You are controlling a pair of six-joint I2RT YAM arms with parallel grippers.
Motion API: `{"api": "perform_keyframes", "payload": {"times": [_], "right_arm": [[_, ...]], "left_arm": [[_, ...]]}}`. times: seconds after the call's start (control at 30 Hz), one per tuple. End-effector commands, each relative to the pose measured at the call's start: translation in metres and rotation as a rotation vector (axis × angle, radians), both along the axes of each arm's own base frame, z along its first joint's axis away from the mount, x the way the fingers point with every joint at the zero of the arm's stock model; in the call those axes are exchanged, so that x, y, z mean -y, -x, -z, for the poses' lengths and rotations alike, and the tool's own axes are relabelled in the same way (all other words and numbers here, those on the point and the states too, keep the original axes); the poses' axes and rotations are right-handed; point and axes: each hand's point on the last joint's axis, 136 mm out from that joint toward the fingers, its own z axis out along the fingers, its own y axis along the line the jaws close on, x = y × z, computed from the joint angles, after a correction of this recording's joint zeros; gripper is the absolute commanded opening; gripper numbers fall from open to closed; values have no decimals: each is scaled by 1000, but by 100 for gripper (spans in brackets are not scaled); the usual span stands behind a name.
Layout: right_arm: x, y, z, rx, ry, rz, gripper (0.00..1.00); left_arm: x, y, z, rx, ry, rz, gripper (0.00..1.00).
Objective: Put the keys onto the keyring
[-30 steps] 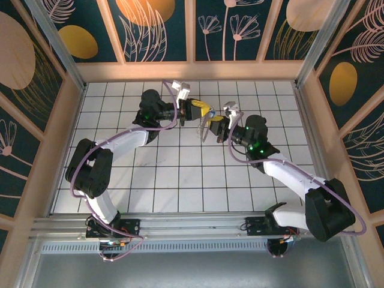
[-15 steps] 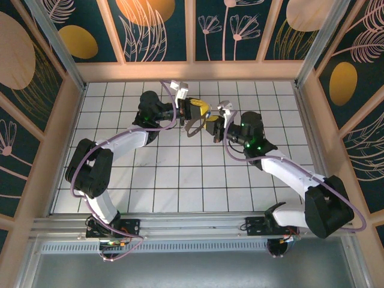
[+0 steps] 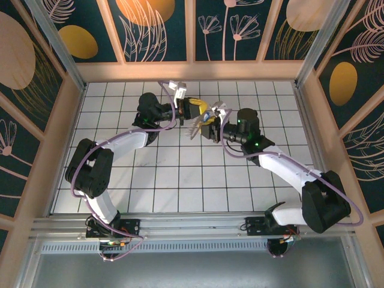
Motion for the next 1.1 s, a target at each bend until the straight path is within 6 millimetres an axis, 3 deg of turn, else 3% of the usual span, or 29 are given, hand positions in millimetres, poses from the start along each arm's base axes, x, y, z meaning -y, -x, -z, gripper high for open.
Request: {"api": "perform_keyframes", "payload": {"times": [0.0,0.2,0.3,0.43,0.63,0.73,0.93,1.07], "right_arm": [[22,7,-3,-6,-42,41,32],[69,10,-7,-5,-148,192,44],[88,5,-24,19,-203,266,53],[103,-6,-57,48,-299,333,54],[103,-14,-106,54,-457,285,55],[96,-18,-121,40,-521,222,55],[84,-22,-134,13,-599,113,55],[78,-26,-131,-17,-632,61,55]], "left_arm": [[-4,9,-30,77,63,-10,0],[-5,6,-30,71,81,-30,0],[-6,5,-30,56,94,-37,0],[-8,3,-29,25,126,-49,0],[-9,-3,-26,-37,166,-61,0],[-10,-4,-25,-65,191,-54,0],[-11,-8,-23,-114,215,-64,0],[-10,-10,-22,-134,221,-70,0]]}}
